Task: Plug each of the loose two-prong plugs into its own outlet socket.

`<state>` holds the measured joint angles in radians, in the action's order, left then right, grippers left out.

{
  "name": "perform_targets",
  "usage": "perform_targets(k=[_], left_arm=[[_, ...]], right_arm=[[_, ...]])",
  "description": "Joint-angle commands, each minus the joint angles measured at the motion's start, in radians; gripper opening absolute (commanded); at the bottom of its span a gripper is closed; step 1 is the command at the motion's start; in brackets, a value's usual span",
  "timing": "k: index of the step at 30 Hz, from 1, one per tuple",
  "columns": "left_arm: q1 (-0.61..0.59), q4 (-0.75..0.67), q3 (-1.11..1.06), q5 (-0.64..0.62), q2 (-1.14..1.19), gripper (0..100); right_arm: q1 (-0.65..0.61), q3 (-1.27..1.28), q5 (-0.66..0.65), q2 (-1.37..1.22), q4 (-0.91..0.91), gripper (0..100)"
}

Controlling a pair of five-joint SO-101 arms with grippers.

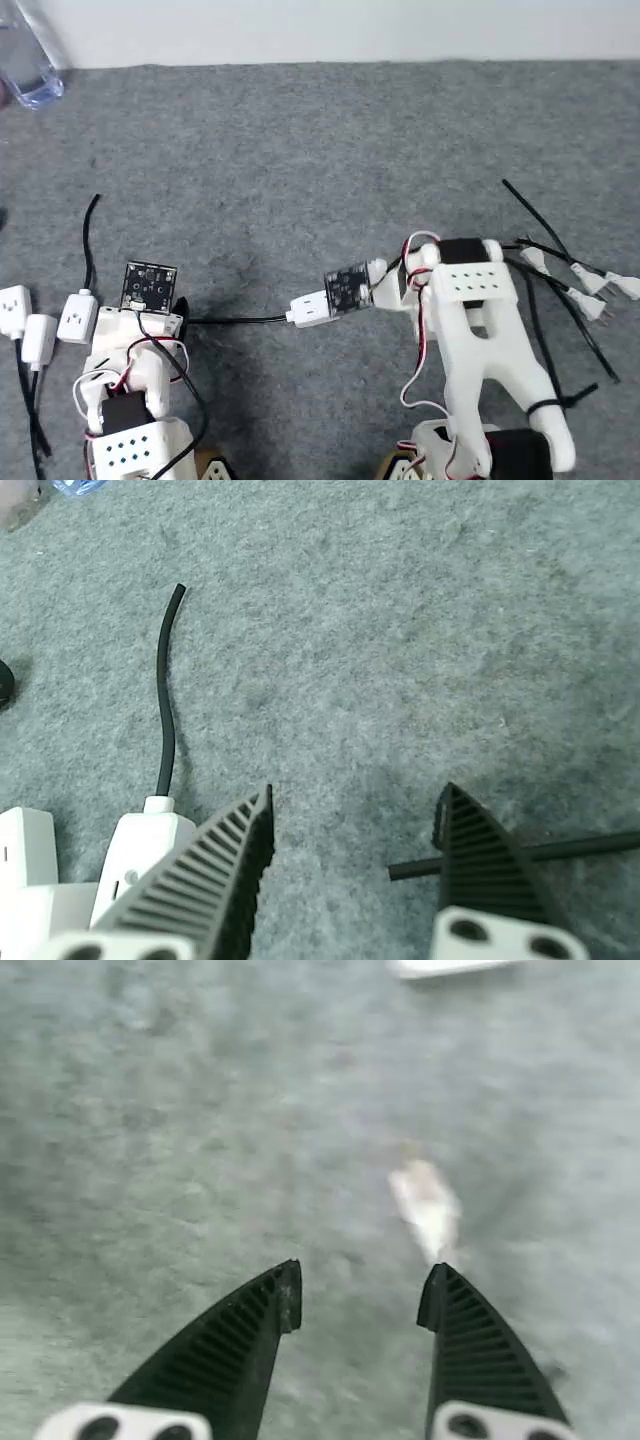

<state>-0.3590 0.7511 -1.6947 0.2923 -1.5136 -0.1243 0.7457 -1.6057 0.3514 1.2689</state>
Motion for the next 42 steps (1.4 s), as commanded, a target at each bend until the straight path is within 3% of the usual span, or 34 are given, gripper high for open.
perform_targets(k=[1, 3, 7, 14, 26, 42], left_arm=[[-0.008, 0.002, 0.005, 0.008, -0.012, 25], [-0.008, 0.002, 0.005, 0.008, -0.012, 25], [-0.008, 0.002, 0.005, 0.008, -0.012, 25], [-0.006, 0.002, 0.005, 0.008, -0.012, 25], [-0.005, 0.002, 0.005, 0.008, -0.012, 25], [-0.006, 0.002, 0.005, 0.008, -0.012, 25]], right_arm=[[0.01, 0.017, 0.009, 0.031, -0.056, 9.8], [0.01, 0.031, 0.006, 0.031, -0.09, 4.3], [0.015, 0.063, -0.069, 0.03, -0.134, 3.6], [0.013, 0.029, -0.075, -0.127, -0.248, 3.9], [-0.031, -0.299, -0.072, -0.366, -0.166, 4.0], [-0.091, -0.419, 0.005, -0.467, -0.166, 4.1]])
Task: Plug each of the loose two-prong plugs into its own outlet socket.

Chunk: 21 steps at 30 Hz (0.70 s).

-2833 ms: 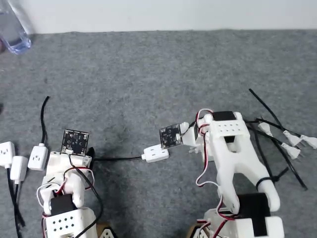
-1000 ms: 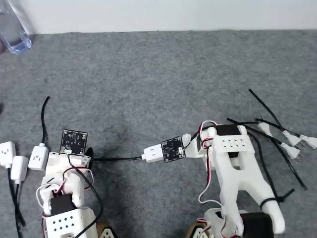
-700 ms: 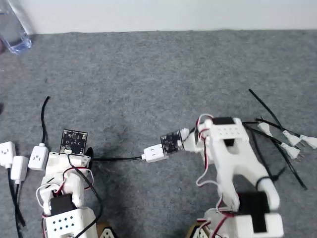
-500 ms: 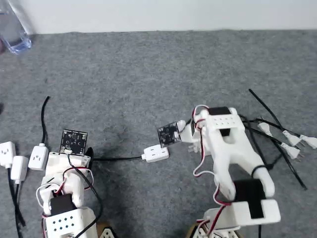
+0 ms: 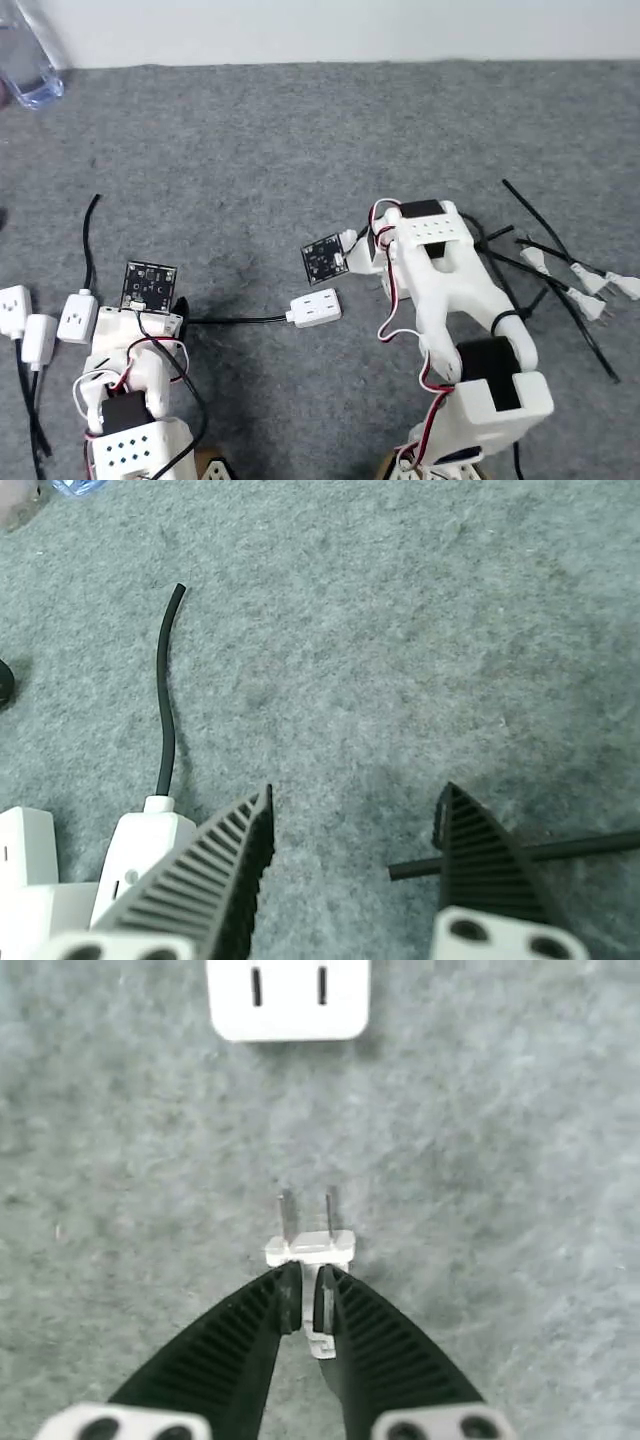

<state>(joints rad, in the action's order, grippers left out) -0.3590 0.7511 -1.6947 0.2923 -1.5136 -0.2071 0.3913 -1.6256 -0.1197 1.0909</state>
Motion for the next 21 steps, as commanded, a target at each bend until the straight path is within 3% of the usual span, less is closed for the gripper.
perform_targets(k=[1, 9, 16, 21], left_arm=[[-0.006, 0.002, 0.005, 0.008, -0.012, 25], [-0.006, 0.002, 0.005, 0.008, -0.012, 25], [-0.006, 0.002, 0.005, 0.008, -0.012, 25], [-0.006, 0.002, 0.005, 0.008, -0.012, 25]], right_arm=[[-0.008, -0.068, 0.025, 0.004, 0.013, 4.1], [0.001, -0.075, 0.023, 0.005, 0.088, 4.3], [0.042, -0.058, 0.025, 0.09, 0.116, 21.1], [0.044, -0.015, 0.017, 0.113, 0.11, 23.4]])
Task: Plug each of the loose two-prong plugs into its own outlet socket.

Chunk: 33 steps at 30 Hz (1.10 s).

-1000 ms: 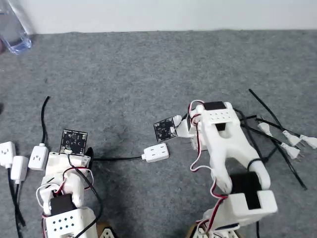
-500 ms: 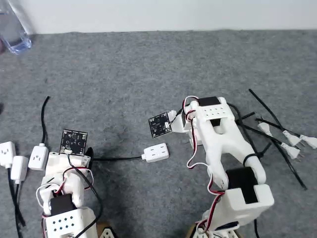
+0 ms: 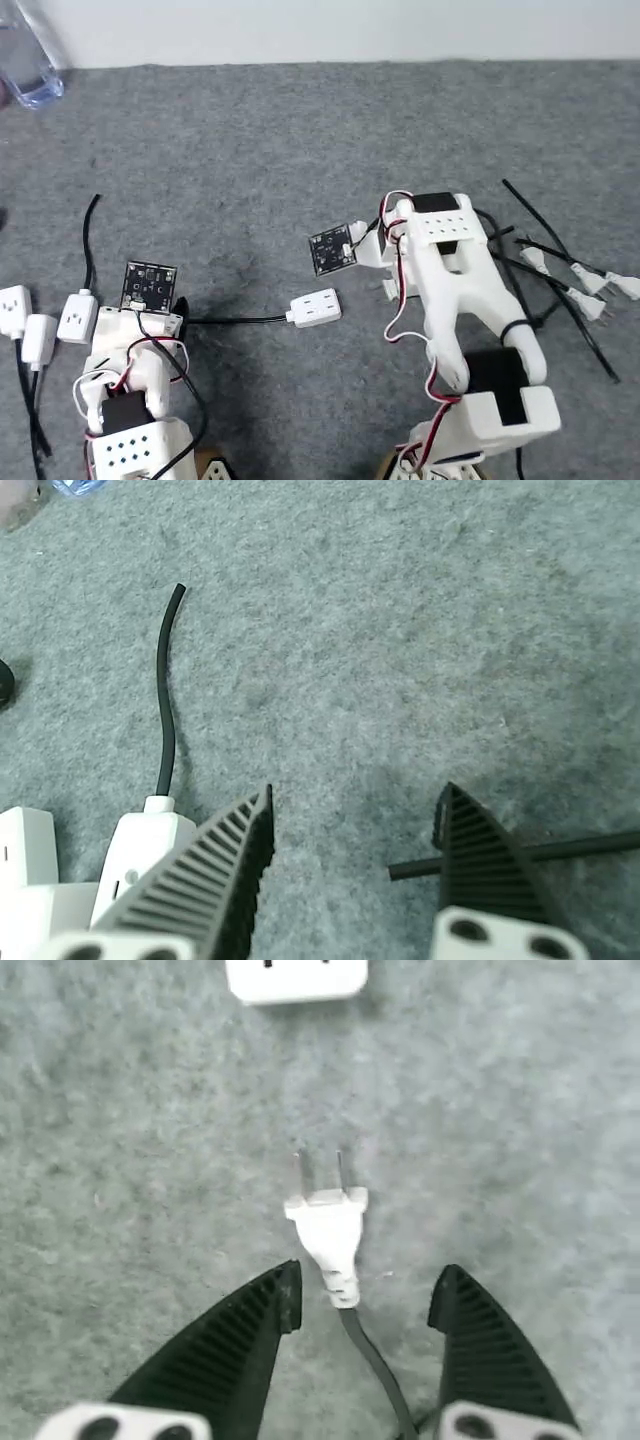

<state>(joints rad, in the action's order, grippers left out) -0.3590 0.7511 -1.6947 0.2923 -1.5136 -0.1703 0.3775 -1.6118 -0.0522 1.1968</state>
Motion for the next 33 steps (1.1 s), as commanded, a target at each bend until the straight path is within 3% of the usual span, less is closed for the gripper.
perform_targets(k=[1, 33], left_arm=[[-0.006, 0.002, 0.005, 0.008, -0.012, 25], [-0.006, 0.002, 0.005, 0.008, -0.012, 25]], right_arm=[[0.007, -0.002, 0.003, 0.038, 0.004, 23.4], [-0.007, 0.002, 0.003, -0.151, -0.033, 23.4]])
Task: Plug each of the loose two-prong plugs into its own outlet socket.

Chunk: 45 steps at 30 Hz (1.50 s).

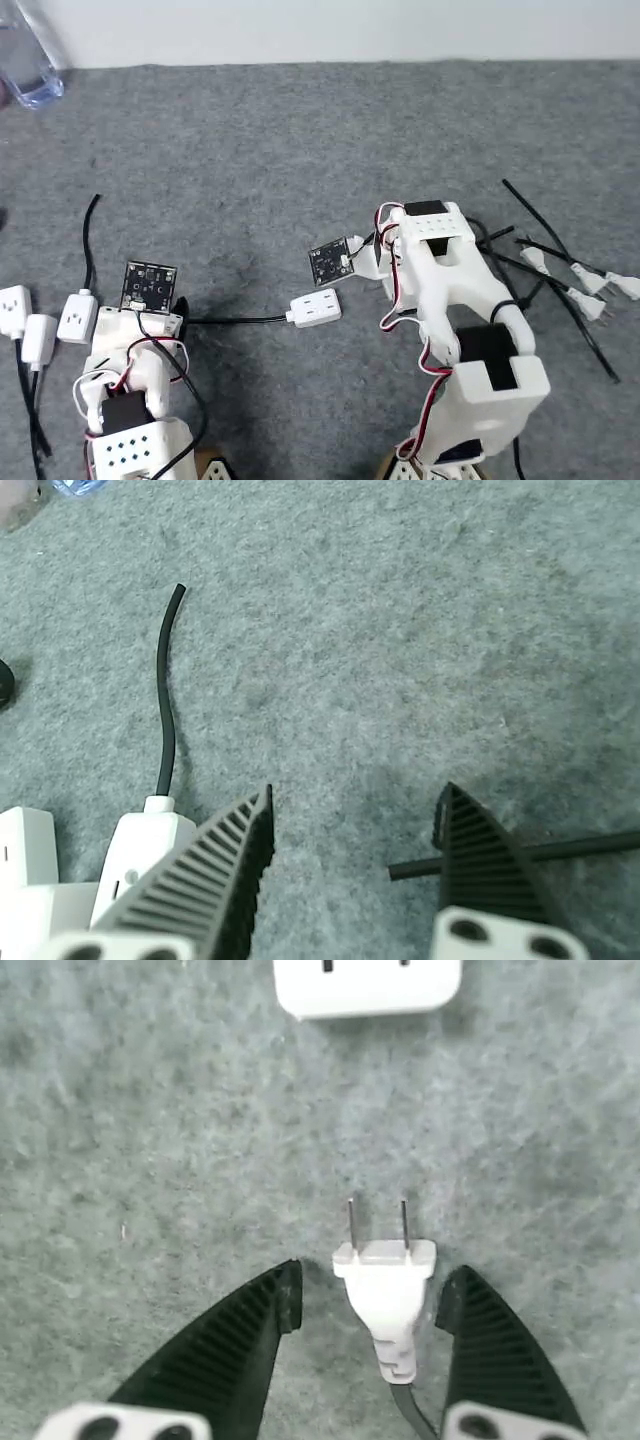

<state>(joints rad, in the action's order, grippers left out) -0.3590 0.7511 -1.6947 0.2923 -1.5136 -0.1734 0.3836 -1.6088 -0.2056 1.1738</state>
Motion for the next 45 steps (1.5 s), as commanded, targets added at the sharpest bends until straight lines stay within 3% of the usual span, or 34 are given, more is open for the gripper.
perform_targets(k=[1, 18, 24, 45], left_arm=[[-0.006, 0.002, 0.005, 0.008, -0.012, 25], [-0.006, 0.002, 0.005, 0.008, -0.012, 25], [-0.006, 0.002, 0.005, 0.008, -0.012, 25], [-0.006, 0.002, 0.005, 0.008, -0.012, 25]], right_arm=[[-0.004, -0.005, 0.0, -0.001, -0.01, 23.4], [-0.002, -0.008, -0.043, -0.053, -0.07, 19.5], [-0.005, -0.011, -0.064, -0.053, -0.038, 1.0], [-0.05, -0.008, 0.04, -0.05, -0.042, 1.0]])
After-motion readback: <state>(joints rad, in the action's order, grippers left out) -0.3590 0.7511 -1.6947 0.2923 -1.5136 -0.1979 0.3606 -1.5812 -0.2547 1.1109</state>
